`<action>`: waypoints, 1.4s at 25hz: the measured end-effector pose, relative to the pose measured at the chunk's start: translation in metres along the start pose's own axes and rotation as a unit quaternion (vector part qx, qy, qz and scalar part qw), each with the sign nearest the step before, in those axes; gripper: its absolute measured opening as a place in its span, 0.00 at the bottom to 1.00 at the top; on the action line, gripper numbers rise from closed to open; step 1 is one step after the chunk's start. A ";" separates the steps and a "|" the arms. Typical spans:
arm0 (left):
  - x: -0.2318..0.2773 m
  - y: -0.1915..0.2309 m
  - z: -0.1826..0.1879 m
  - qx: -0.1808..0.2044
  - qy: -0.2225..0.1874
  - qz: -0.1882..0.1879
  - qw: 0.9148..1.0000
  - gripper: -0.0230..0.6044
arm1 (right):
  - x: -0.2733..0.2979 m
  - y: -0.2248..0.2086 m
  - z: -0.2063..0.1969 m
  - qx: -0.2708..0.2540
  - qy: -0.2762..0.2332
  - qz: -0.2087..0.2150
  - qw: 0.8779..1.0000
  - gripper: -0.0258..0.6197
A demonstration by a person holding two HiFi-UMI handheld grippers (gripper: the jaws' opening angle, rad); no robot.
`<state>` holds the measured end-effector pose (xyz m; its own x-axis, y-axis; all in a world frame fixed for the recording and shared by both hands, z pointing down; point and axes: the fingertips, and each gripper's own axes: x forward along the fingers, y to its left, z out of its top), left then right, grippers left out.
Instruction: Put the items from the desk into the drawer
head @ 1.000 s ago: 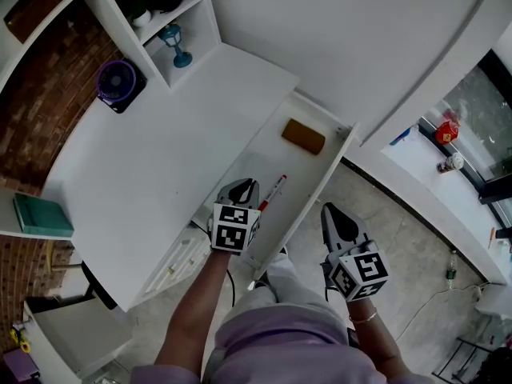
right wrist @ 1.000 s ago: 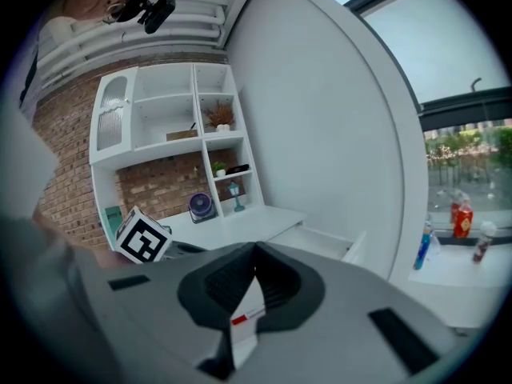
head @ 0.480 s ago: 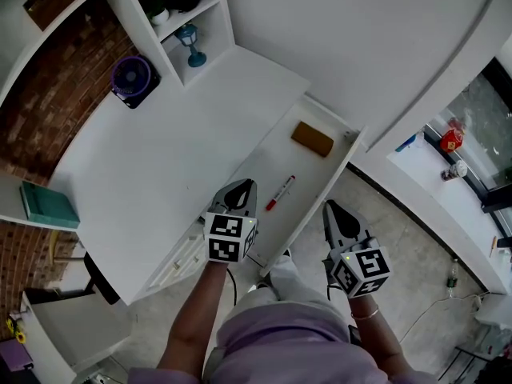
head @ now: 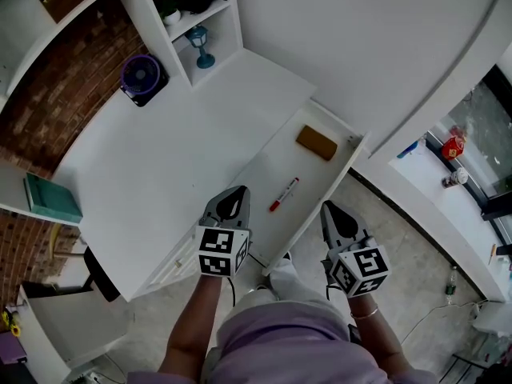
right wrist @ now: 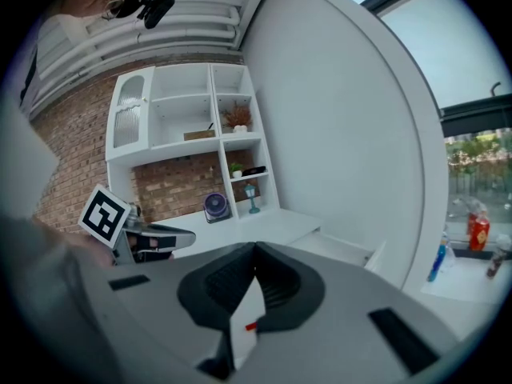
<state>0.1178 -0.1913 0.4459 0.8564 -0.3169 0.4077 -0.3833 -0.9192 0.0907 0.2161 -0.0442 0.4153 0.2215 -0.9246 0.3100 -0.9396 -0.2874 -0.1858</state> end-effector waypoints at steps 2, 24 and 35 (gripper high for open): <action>-0.006 0.002 0.000 -0.002 -0.004 0.005 1.000 0.04 | 0.001 0.002 0.001 -0.002 0.000 0.003 1.000 0.04; -0.040 0.026 0.006 -0.022 -0.030 0.041 0.998 0.04 | 0.004 0.014 0.003 -0.003 0.006 0.021 1.000 0.04; -0.047 0.025 0.005 -0.031 -0.033 0.050 0.998 0.04 | 0.001 0.014 0.005 -0.005 0.002 0.025 1.000 0.04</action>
<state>0.0700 -0.2003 0.4245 0.8323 -0.4232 0.3580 -0.4873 -0.8665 0.1086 0.2044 -0.0501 0.4087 0.1739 -0.9362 0.3053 -0.9519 -0.2392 -0.1914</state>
